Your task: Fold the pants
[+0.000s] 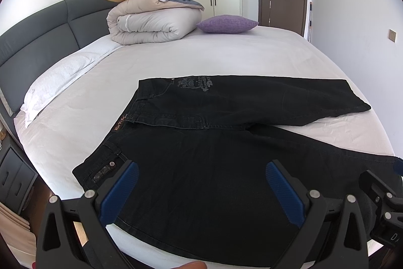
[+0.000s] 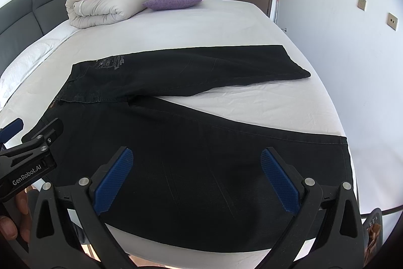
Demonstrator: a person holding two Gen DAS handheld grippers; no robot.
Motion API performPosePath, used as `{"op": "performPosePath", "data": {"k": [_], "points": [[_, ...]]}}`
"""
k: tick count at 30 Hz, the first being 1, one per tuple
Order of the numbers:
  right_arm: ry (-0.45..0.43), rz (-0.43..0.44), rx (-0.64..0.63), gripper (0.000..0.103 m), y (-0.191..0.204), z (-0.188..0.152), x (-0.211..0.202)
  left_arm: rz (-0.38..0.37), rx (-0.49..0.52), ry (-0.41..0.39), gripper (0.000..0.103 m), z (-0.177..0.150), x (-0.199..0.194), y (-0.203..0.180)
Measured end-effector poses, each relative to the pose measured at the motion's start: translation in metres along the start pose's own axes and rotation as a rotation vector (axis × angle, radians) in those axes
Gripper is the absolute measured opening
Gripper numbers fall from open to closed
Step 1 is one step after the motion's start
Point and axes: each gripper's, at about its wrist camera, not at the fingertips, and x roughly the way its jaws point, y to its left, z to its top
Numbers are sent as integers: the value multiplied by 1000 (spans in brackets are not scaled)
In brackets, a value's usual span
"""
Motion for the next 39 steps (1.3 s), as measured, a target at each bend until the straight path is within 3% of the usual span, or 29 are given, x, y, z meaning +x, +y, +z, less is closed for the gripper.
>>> {"op": "performPosePath", "data": {"k": [5,12,14,16,22,25,29,32,35,39], "points": [[1,1,-5,103,2,-1,2,2,9,1,103,0,1,-2],[9,14,-28,103,7,0,10,-131,-50,24,103,5,15,17],[10,25,-36,103,8,2,13,-203,-43,36,103,11,24,24],[17,41,-52,103,11,6,18,-241,-21,44,103,18,35,29],[20,132,-123,103,23,28,39,-253,103,51,103,48,69,45],[36,209,-157,103,27,44,54,-254,149,27,103,81,99,61],[41,317,-214,103,29,68,72,-313,190,52,103,127,150,83],[29,374,-278,103,30,88,84,-329,224,100,103,158,196,96],[24,409,-335,103,29,107,100,-292,314,189,103,185,250,103],[28,460,-407,103,29,124,123,-308,383,251,102,204,293,109]]}}
